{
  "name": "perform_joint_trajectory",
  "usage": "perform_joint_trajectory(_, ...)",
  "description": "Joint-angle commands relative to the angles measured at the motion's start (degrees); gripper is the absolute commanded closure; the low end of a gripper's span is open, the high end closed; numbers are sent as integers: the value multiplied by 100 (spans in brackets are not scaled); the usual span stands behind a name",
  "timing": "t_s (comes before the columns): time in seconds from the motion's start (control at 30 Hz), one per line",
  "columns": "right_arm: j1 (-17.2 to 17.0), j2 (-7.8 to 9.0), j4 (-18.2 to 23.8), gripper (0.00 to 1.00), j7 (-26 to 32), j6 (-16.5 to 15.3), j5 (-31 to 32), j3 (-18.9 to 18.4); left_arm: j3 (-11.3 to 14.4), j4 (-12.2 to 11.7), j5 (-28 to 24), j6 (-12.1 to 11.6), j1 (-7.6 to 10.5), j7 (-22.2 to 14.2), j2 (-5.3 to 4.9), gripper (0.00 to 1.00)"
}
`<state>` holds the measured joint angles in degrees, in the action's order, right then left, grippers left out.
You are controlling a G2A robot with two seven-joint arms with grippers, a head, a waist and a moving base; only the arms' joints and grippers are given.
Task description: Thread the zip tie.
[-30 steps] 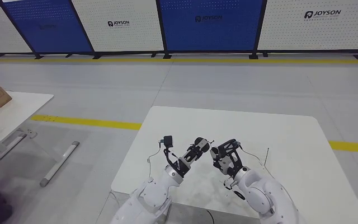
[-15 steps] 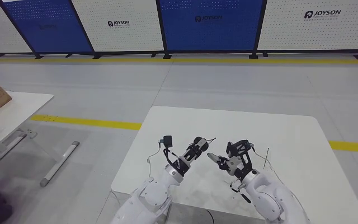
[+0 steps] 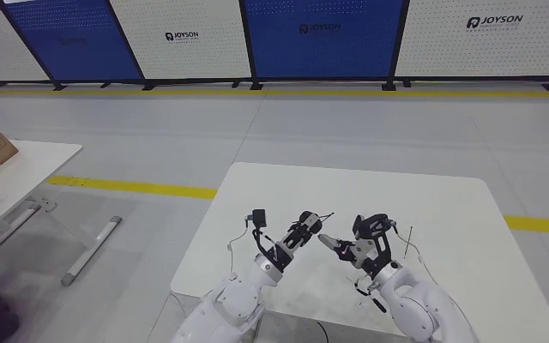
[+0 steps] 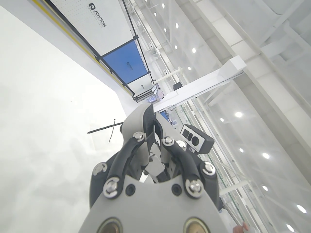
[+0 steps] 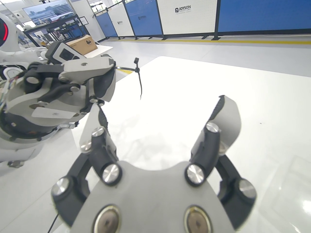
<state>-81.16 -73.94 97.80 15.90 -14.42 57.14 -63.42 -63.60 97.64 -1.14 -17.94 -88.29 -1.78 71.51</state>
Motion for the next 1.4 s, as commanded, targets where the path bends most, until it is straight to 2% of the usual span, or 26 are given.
perform_joint_trajectory(0.0, 53, -6, -38, 60, 12, 35, 51, 42, -17, 7, -11, -19, -24, 18, -2, 100)
perform_joint_trajectory(0.2, 195, -26, -156, 65, 61, 75, 62, 143, -28, 36, -19, -65, -77, 12, -5, 100)
perform_joint_trajectory(0.6, 360, -38, -219, 64, 176, -39, 37, 249, 41, 43, 46, -71, -54, 27, 10, 100)
perform_joint_trajectory(0.63, 366, -37, -224, 66, 190, -78, -13, 247, 45, 41, 49, -69, -48, 33, 11, 100)
perform_joint_trajectory(0.7, 374, -34, -229, 82, 196, -96, -32, 240, 51, 37, 52, -71, -42, 38, 14, 100)
perform_joint_trajectory(0.77, 383, -33, -227, 83, 199, -100, -44, 237, 56, 34, 57, -72, -36, 39, 15, 100)
perform_joint_trajectory(0.83, 395, -33, -227, 91, 202, -99, -48, 240, 59, 33, 60, -74, -32, 40, 17, 100)
perform_joint_trajectory(0.87, 401, -33, -227, 100, 204, -100, -46, 244, 60, 33, 61, -75, -31, 42, 18, 100)
perform_joint_trajectory(1.37, 490, -35, -297, 100, 361, -98, -37, 339, 32, 93, 97, -89, -40, 18, 16, 100)
